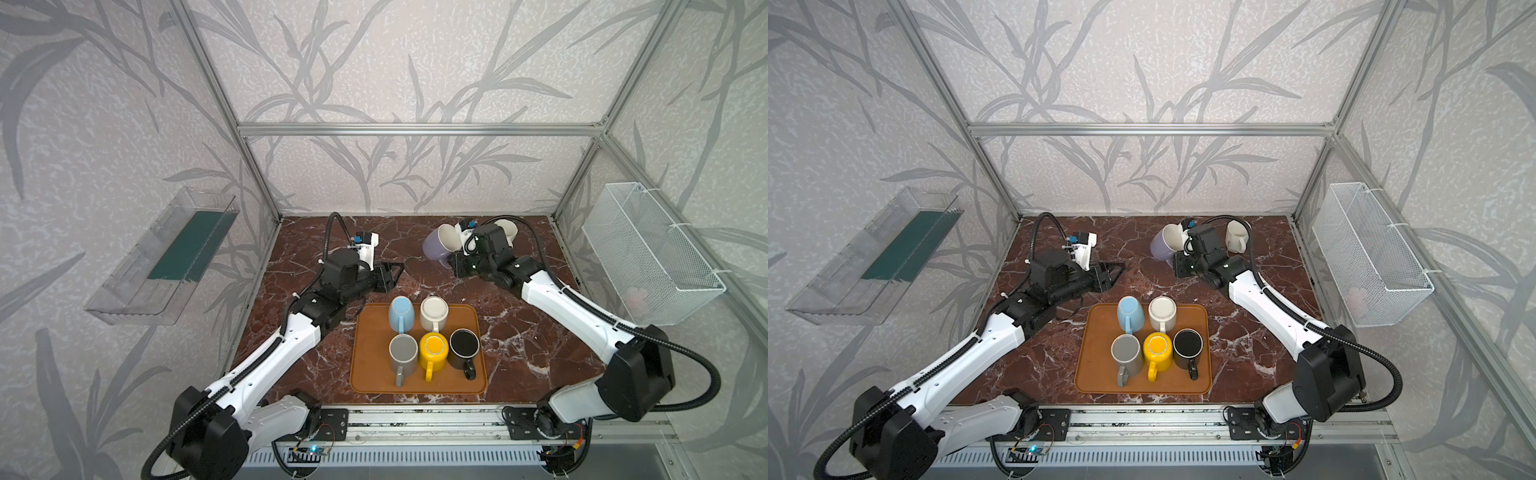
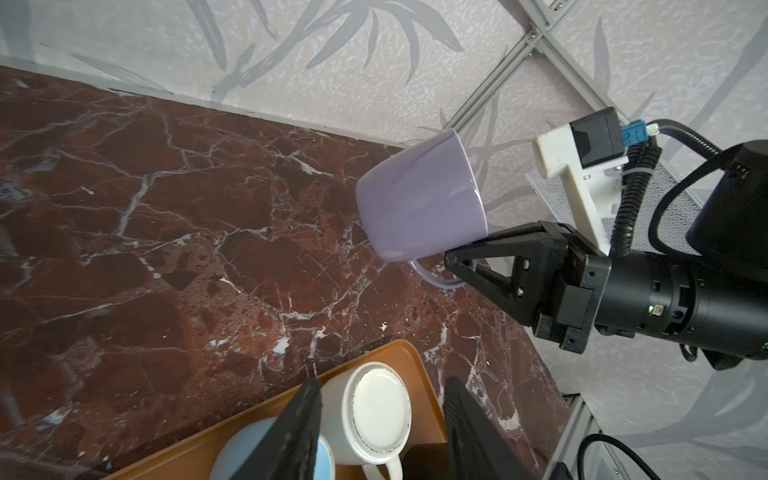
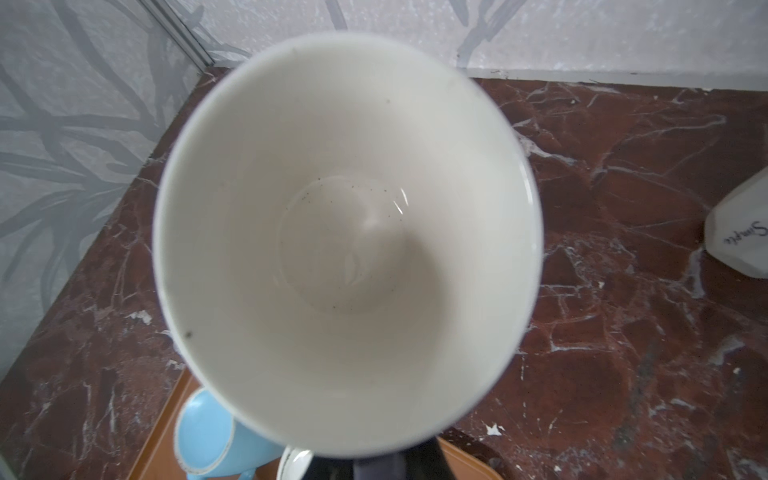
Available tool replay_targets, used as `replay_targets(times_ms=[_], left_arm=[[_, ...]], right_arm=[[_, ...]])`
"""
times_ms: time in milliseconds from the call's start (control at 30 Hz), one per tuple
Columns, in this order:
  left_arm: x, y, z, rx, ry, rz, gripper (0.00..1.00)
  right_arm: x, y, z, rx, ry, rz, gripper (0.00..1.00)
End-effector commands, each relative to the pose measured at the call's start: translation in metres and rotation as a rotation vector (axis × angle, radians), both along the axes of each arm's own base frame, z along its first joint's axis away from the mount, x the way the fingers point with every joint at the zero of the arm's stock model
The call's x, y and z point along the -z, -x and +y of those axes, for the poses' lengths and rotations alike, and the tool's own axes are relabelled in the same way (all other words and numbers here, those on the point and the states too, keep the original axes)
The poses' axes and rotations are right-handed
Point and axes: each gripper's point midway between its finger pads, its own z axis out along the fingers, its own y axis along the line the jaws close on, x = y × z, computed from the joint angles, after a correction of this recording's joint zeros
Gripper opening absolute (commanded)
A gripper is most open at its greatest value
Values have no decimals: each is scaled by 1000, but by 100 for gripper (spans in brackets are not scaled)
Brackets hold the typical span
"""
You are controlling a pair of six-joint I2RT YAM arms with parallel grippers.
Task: Turn the mug right side up
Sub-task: 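Carry the lavender mug toward the white mug while the left arm withdraws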
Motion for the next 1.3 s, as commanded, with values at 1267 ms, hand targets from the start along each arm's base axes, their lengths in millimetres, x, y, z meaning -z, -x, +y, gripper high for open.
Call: replay_targets(times_ms=[1267], left_arm=[[54, 1, 69, -242, -530, 119, 49]], right_arm=[[82, -118, -114, 364, 455, 63, 0]])
